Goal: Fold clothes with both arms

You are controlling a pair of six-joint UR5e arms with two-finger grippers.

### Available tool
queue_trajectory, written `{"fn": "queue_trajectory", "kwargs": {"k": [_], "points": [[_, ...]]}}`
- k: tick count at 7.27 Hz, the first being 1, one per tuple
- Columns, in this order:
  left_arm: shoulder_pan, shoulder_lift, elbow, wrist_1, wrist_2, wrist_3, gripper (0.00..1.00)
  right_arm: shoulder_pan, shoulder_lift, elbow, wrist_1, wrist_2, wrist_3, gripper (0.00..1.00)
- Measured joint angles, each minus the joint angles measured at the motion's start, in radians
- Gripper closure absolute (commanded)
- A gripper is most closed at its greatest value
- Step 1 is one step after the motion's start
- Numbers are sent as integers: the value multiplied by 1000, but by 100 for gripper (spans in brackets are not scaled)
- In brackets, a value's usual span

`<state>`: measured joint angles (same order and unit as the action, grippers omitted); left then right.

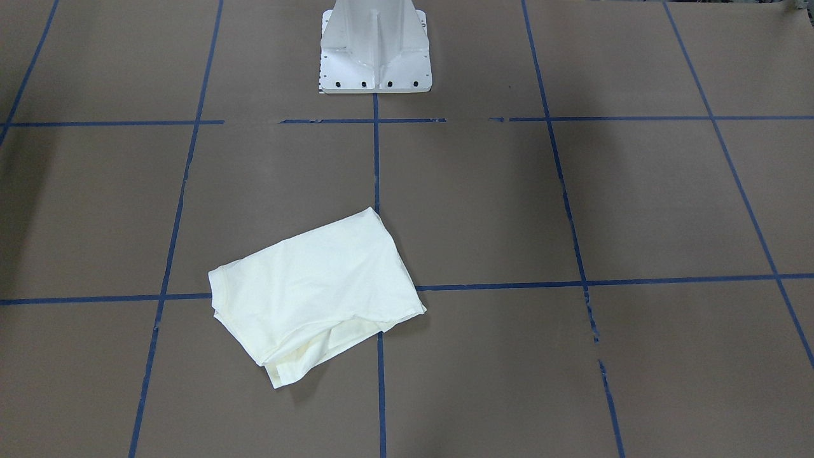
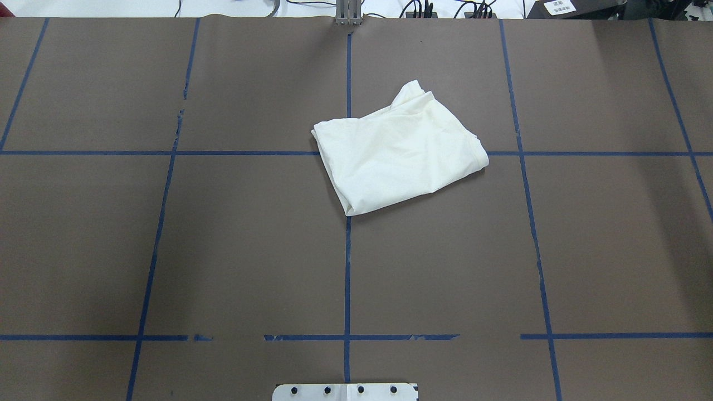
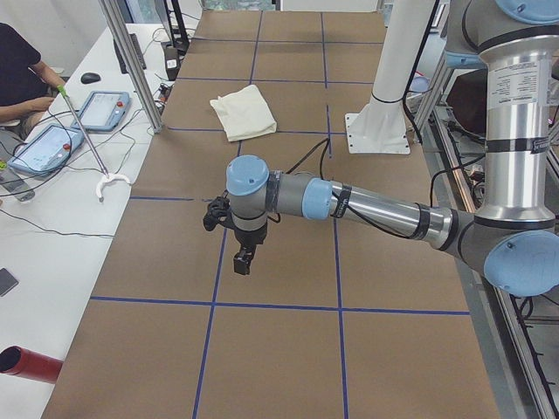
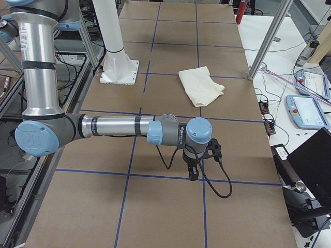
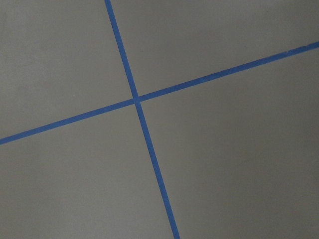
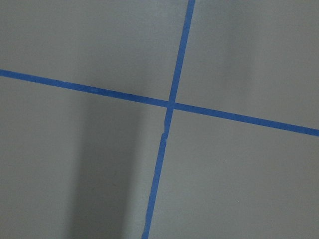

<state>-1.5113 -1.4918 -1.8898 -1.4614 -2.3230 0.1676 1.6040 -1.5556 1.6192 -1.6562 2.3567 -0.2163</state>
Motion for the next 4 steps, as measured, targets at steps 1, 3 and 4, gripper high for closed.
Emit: {"fn": "queue_trajectory", "kwargs": {"k": [1, 3, 4], "points": [[1, -2, 2, 1, -7, 1, 0, -2, -5, 0, 2, 0, 1, 0], [1, -6, -10, 5, -10, 2, 0, -16, -10, -9, 1, -9, 8, 0], [1, -7, -9, 5, -7, 1, 0, -30, -10, -16, 4, -12, 8, 0]]}}
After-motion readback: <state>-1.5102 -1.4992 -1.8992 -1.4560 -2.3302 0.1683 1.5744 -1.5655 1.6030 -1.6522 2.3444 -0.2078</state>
